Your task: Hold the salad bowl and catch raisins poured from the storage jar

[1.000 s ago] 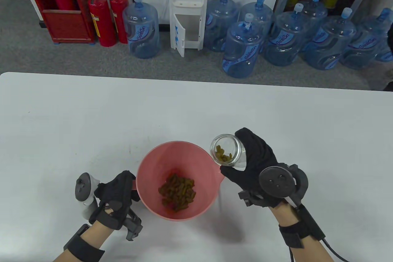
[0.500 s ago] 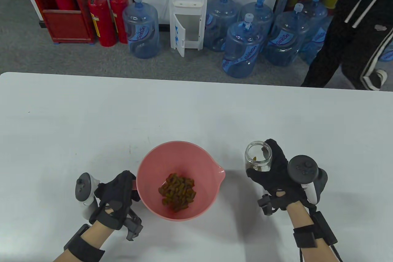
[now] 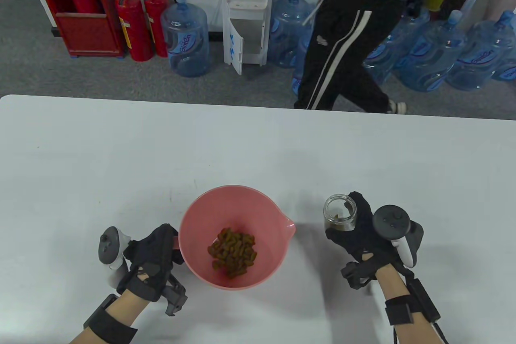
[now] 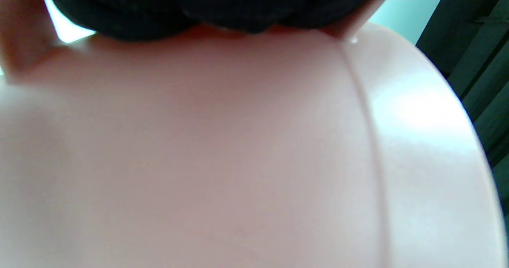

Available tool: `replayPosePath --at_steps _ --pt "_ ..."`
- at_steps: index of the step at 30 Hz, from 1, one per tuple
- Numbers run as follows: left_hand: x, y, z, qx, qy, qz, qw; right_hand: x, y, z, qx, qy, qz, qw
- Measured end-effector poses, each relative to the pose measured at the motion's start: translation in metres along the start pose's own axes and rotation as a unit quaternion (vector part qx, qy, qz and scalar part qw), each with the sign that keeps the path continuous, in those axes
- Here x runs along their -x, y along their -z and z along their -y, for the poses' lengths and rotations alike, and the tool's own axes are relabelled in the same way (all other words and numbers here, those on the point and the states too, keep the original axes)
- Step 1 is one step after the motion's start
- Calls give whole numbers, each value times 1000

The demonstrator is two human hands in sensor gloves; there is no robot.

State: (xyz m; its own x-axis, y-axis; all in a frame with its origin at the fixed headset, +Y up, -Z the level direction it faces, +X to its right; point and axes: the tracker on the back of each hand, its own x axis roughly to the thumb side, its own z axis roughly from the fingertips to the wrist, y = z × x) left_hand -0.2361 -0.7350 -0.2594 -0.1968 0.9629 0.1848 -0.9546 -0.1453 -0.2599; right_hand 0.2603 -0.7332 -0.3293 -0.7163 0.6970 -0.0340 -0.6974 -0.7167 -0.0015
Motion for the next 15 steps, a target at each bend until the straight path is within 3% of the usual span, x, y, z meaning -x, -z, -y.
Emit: replayPosePath --at_steps 9,15 --pt "-1 0 -1 -3 4 8 1000 12 -10 6 -25 -23 -19 999" --pt "-1 0 -1 -3 3 11 1000 -3 -23 24 8 -40 15 999"
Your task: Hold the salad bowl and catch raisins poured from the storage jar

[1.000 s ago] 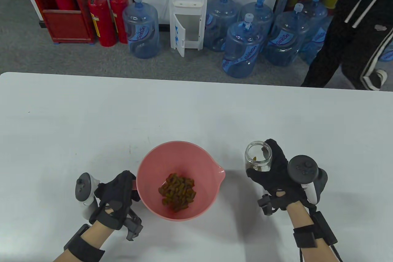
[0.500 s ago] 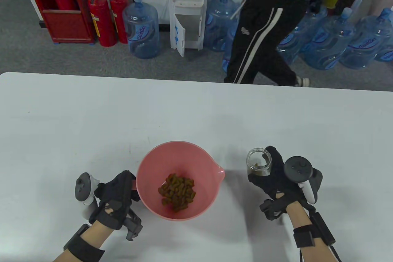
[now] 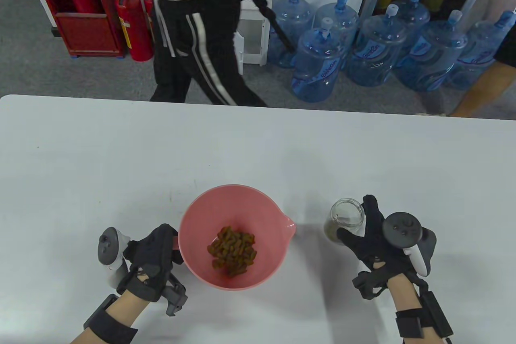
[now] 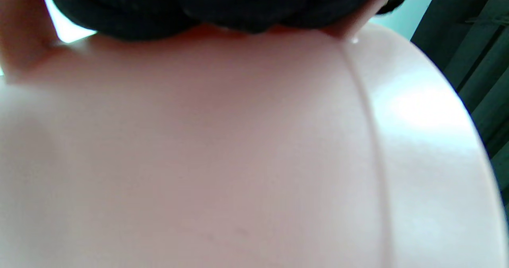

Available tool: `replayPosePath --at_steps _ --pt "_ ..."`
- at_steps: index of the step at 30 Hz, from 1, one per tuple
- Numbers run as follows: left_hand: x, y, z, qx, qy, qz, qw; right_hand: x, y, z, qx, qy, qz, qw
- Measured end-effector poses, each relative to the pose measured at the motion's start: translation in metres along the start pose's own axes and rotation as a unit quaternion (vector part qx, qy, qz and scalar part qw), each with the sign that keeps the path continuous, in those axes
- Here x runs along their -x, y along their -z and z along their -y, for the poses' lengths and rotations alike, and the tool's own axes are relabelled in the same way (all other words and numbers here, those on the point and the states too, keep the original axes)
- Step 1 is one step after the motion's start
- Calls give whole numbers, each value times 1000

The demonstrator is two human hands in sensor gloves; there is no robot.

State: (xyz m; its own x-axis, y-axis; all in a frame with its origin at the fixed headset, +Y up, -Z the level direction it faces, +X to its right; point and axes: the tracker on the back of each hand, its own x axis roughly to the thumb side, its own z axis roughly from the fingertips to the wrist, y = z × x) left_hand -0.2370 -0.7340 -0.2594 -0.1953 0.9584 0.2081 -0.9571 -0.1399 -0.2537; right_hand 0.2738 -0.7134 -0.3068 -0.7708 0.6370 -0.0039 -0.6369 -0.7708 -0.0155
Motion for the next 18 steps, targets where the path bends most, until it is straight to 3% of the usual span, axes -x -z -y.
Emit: replayPosePath --at_steps 7,13,18 --pt "-2 0 -1 -6 -1 6 1000 -54 -19 16 70 -76 118 988" --pt "-2 -1 -2 -10 -2 6 1000 -107 -41 -11 51 -155 257 953" --pt "-3 -1 -3 -10 -1 6 1000 -117 -56 -39 54 -195 303 931"
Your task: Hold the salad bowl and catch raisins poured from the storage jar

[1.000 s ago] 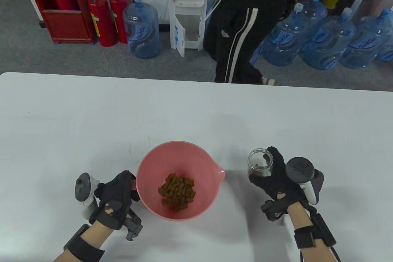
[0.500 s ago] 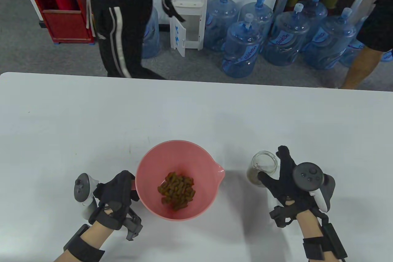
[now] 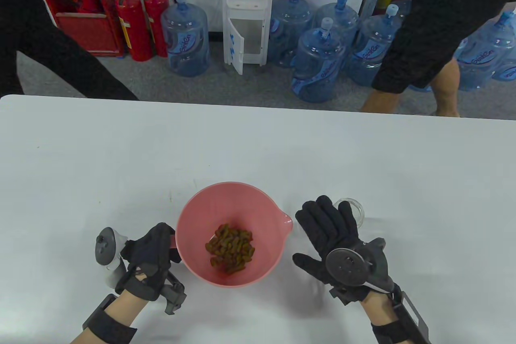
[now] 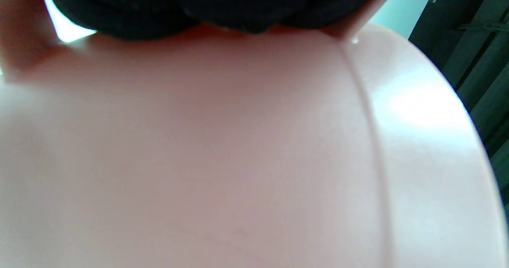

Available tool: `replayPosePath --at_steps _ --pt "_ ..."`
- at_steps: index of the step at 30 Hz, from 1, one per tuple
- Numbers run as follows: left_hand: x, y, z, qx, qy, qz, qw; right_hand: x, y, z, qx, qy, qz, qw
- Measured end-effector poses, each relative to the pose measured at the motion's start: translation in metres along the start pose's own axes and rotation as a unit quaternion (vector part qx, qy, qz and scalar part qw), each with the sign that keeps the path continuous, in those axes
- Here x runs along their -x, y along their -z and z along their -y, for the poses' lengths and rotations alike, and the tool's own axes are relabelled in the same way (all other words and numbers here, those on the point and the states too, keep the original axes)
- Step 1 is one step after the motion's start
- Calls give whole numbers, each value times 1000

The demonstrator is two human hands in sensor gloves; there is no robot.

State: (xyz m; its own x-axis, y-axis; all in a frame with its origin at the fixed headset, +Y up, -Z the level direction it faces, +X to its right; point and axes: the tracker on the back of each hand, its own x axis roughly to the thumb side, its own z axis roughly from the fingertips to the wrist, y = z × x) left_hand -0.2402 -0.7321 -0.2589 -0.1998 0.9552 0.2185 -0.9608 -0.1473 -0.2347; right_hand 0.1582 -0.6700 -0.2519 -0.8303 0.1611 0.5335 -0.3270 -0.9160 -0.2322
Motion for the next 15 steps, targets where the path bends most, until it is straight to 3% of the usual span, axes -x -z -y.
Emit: replayPosePath --at_steps 15 --pt "0 1 -1 2 3 -2 1000 2 -15 0 22 22 -10 999"
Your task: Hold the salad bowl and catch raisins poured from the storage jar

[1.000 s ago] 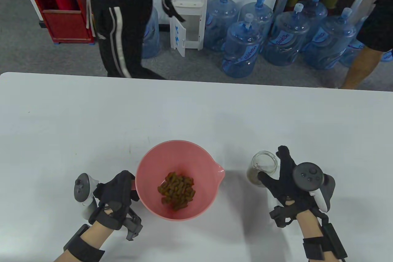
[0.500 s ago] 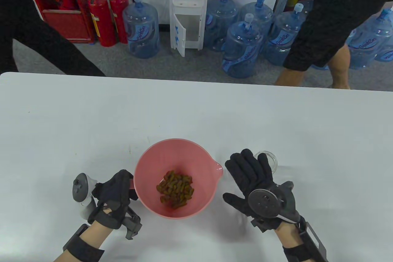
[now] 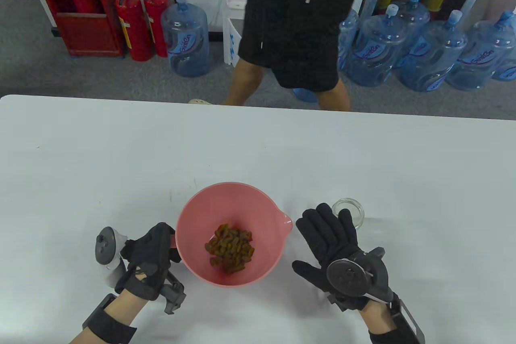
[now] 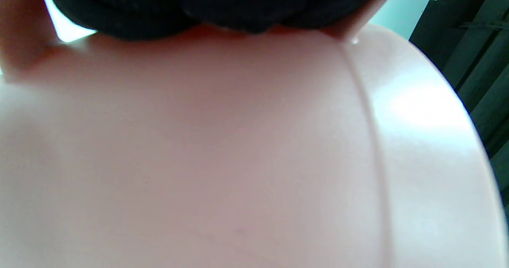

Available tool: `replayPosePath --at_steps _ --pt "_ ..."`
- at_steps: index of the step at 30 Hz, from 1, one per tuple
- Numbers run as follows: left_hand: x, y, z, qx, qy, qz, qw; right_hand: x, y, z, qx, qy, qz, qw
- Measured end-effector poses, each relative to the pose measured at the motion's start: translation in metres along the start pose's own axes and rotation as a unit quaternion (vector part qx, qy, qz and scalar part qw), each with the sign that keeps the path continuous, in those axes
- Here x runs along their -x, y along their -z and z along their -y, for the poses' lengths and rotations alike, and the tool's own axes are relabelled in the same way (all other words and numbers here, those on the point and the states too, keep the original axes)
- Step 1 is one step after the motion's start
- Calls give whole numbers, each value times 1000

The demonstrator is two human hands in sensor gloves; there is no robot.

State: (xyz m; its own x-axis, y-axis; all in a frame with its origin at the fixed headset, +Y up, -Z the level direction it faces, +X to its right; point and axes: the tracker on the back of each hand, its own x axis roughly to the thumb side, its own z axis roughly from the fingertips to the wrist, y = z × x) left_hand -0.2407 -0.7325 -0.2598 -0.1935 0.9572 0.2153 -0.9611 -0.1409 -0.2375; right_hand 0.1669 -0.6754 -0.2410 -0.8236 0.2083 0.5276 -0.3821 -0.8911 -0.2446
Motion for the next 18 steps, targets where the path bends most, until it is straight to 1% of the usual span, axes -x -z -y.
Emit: replayPosePath --at_steps 3,7,12,15,18 --pt "2 0 -1 -1 -4 -5 1000 -1 -3 0 -1 8 3 1000" --pt "7 0 -4 -10 -14 -13 1000 -3 -5 4 -1 -21 14 1000" --pt "8 2 -8 -23 -13 -20 999 -2 -6 1 -3 -20 14 1000" --pt "5 9 -9 -29 -1 -27 999 -1 -7 -2 -10 -19 15 1000" --pt "1 27 -9 -39 33 -23 998 -2 -8 -1 -9 -29 16 999"
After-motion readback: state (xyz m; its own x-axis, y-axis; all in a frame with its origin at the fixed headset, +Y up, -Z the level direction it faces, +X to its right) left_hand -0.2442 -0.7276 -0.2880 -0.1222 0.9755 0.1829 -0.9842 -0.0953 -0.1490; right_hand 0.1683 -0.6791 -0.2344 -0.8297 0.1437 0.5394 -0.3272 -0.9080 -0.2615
